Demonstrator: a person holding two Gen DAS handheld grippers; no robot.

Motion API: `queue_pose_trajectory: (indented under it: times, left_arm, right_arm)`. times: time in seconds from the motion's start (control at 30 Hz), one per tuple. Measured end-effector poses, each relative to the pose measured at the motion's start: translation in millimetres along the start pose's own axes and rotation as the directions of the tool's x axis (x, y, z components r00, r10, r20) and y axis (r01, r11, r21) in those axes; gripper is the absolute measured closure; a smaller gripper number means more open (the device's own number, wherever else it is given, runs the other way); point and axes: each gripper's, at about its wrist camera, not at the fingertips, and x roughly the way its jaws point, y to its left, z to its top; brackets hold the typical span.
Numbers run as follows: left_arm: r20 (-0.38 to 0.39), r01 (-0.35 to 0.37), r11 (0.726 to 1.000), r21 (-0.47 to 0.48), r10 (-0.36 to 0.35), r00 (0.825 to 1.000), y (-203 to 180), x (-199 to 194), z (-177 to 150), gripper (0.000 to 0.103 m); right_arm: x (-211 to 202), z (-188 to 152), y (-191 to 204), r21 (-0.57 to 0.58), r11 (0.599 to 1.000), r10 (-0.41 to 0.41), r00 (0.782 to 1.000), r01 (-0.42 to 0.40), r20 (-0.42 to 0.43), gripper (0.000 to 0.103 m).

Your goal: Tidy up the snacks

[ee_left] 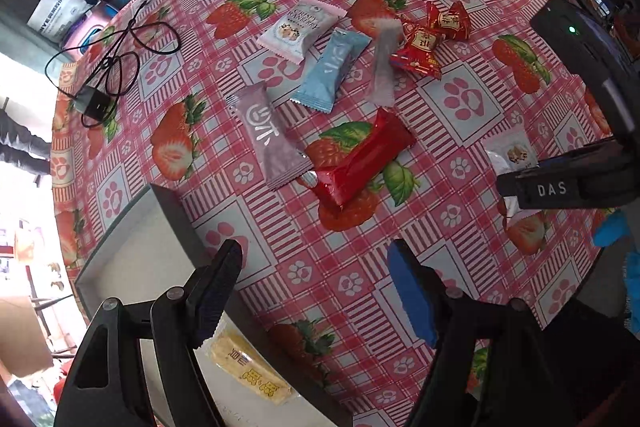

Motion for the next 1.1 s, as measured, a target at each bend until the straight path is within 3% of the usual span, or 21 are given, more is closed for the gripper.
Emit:
queue_pose_trajectory:
  times: [0.1, 0.3, 0.33, 0.37, 0.4, 0.47, 0.5, 0.53, 0.6, 0.67, 0.73, 0.77, 0.87, 0.93, 1.0, 1.1]
  left_arm:
    - [0.014, -0.020, 0.999, 0.047, 0.019, 1.000, -18.5, 17.3, 26.6, 0.025]
    - [-0.065, -0.039, 0.996, 0.083, 0.044, 0.997, -36.2, 68.4, 56.8, 0.024]
    - [-0.048, -0.022, 0.998, 0.056, 0.024, 0.999, -33.4, 67.4, 57.6, 0.026]
    - [-0.056, 0.001, 1.000, 0.030, 0.000, 0.998, -30.7, 68.6, 58.0, 0.039]
    - [-0.068, 0.054, 0.999, -0.004, -0.054, 0.996, -27.1, 69.2, 57.5, 0.057]
    - [-0.095, 0.126, 0.988, -0.091, -0.135, 0.986, -19.3, 71.4, 54.0, 0.077]
    - [-0.103, 0.128, 0.984, -0.123, -0.142, 0.985, -17.7, 71.4, 50.2, 0.078]
    - [-0.111, 0.134, 0.979, -0.152, -0.151, 0.982, -16.9, 70.9, 44.3, 0.079]
    - [-0.127, 0.190, 0.956, -0.224, -0.222, 0.967, -16.4, 69.1, 25.5, 0.079]
    - [-0.140, 0.240, 0.928, -0.284, -0.288, 0.947, -16.6, 67.0, 2.4, 0.079]
    - [-0.144, 0.233, 0.919, -0.319, -0.290, 0.946, -13.6, 63.7, -18.3, 0.077]
    - [-0.142, 0.220, 0.919, -0.327, -0.278, 0.950, -10.5, 61.6, -25.5, 0.071]
    - [-0.134, 0.186, 0.921, -0.343, -0.244, 0.961, 2.7, 57.4, -35.4, 0.031]
    - [-0.126, 0.160, 0.929, -0.333, -0.212, 0.969, 9.0, 55.2, -37.0, 0.028]
    - [-0.141, 0.158, 0.934, -0.320, -0.212, 0.967, 8.6, 57.8, -35.2, 0.027]
    - [-0.183, 0.144, 0.943, -0.300, -0.205, 0.961, 1.6, 69.2, -24.4, 0.026]
  right_arm:
    - [-2.3, -11.0, -28.3, -0.054, 0.997, -0.046, 0.999, 0.047, 0.021, 0.061]
    - [-6.2, -33.1, -72.5, -0.110, 0.993, -0.035, 0.998, 0.040, 0.044, 0.060]
    - [-6.4, -37.4, -81.7, -0.122, 0.992, -0.028, 0.999, 0.034, 0.044, 0.060]
    - [-5.7, -40.0, -84.4, -0.131, 0.991, -0.022, 0.999, 0.028, 0.044, 0.060]
    - [-7.8, -42.4, -93.4, -0.140, 0.990, -0.015, 0.999, 0.021, 0.044, 0.059]
    - [-1.9, -50.9, -102.4, -0.156, 0.988, -0.004, 1.000, 0.008, 0.029, 0.057]
    - [2.3, -54.4, -102.0, -0.161, 0.987, -0.003, 1.000, 0.006, 0.018, 0.044]
    - [3.7, -54.8, -102.8, -0.165, 0.986, -0.008, 1.000, 0.010, 0.017, 0.023]
    - [4.1, -53.7, -93.6, -0.179, 0.983, -0.023, 0.999, 0.031, 0.047, 0.016]
    - [11.6, -36.8, -83.7, -0.184, 0.983, -0.018, 0.999, 0.024, 0.038, 0.016]
    - [8.6, -30.2, -81.3, -0.173, 0.985, -0.022, 1.000, 0.025, 0.021, 0.016]
    - [10.0, -26.8, -85.8, -0.168, 0.985, -0.025, 1.000, 0.027, 0.015, 0.016]
    - [18.4, -18.2, -89.5, -0.137, 0.991, -0.006, 1.000, 0.005, -0.004, 0.016]
    - [27.9, -14.2, -91.1, -0.130, 0.991, -0.009, 1.000, 0.007, -0.015, 0.014]
    - [32.4, -12.8, -86.1, -0.144, 0.989, -0.033, 0.999, 0.031, -0.012, 0.001]
    - [39.9, -12.5, -82.0, -0.156, 0.985, -0.078, 0.997, 0.076, -0.010, 0.001]
